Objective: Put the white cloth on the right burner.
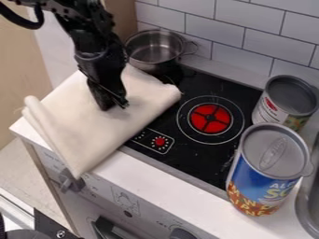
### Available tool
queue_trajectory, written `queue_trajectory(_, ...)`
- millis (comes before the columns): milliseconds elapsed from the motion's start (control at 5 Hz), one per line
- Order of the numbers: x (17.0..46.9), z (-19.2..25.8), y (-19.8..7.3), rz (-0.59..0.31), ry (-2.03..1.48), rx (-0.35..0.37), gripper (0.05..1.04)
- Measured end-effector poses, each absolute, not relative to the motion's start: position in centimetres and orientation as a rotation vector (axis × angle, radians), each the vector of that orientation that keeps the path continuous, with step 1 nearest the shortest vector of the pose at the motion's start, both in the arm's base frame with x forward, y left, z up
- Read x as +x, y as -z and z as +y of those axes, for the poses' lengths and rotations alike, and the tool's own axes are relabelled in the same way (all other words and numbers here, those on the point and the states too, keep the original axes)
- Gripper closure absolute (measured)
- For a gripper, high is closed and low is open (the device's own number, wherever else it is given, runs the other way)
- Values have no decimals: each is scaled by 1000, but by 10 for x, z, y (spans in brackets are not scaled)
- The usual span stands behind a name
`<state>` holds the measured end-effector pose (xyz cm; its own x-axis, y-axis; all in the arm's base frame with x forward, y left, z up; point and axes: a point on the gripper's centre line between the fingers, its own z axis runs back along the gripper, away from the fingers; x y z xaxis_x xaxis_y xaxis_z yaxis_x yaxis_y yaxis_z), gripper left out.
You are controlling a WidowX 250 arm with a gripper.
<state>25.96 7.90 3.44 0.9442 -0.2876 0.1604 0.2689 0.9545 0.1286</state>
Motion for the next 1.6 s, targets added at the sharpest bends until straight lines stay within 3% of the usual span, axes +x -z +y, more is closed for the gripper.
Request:
queue_trajectory(400,263,52,-33,-170,201,105,1031)
queue_trajectory(600,262,35,-33,-120,209,92,1031)
queue_trajectory(1600,267,-16,-32,-127,101,82,1031)
